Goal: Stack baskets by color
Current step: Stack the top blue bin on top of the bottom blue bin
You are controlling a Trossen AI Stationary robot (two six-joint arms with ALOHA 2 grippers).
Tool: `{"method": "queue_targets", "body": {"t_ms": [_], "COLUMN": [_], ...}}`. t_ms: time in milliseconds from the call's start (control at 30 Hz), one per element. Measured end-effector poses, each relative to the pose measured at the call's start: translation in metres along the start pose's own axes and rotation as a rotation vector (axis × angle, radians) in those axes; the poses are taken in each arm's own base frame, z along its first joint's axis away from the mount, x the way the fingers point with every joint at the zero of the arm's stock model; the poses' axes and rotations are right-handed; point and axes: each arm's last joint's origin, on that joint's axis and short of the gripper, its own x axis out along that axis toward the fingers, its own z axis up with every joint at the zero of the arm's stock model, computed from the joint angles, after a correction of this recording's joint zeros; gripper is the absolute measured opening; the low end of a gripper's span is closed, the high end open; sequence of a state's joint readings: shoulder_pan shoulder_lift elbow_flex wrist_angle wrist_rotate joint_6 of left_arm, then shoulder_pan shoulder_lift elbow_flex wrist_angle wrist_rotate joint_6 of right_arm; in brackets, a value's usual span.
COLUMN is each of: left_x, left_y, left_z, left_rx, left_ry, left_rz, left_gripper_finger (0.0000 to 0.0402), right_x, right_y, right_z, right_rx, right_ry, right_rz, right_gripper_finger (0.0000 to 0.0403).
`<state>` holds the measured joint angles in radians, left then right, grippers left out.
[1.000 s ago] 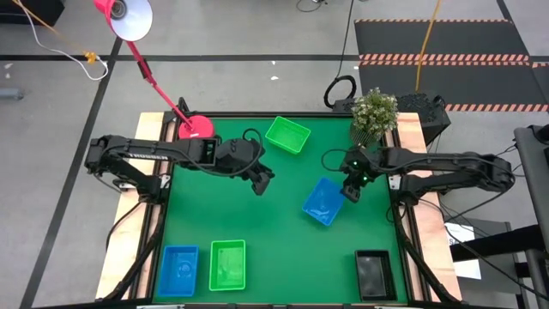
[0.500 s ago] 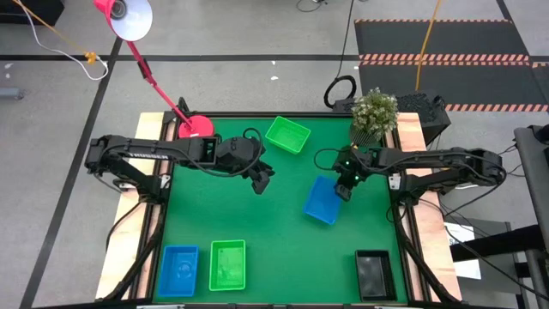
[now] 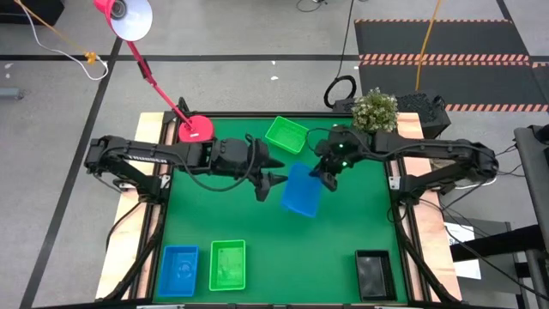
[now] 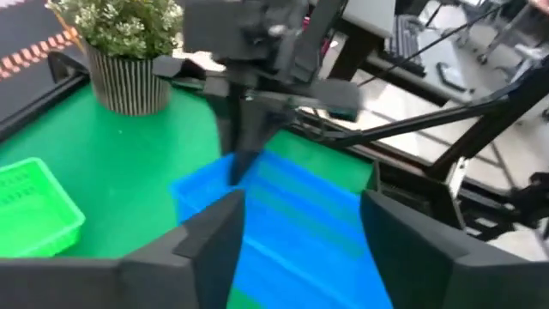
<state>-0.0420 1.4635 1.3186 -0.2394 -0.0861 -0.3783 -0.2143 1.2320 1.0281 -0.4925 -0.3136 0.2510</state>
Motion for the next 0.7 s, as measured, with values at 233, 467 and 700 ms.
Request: {"method": "queue_targets", "body": {"t_ms": [233,467,700], "left_x": [0.0,0.001,0.018], "left_y": [0.015,0.032,0.041], "left_z": [-0.004,-0.012,-0.021], "left_rx": [0.071,0.117,0.13], "left_ry": [0.082,0.214,0.295], "left_rz": [0.07,0.071,0.044], "left_gripper_finger": [0.0256,0.0219,0.0203], "right_x": [0.017,0.049,0.061], "right_y": [0.028,0.028,0.026], "right_z": [0.033,0.05,0.055], "right_rx": [-0.161,-0.153,-0.15], "right_ry": [0.18,0.273,0.279], "right_rz": [-0.004,-0.015,-0.015], "right_gripper_finger": [0.0002,0.0001,0.0001]}}
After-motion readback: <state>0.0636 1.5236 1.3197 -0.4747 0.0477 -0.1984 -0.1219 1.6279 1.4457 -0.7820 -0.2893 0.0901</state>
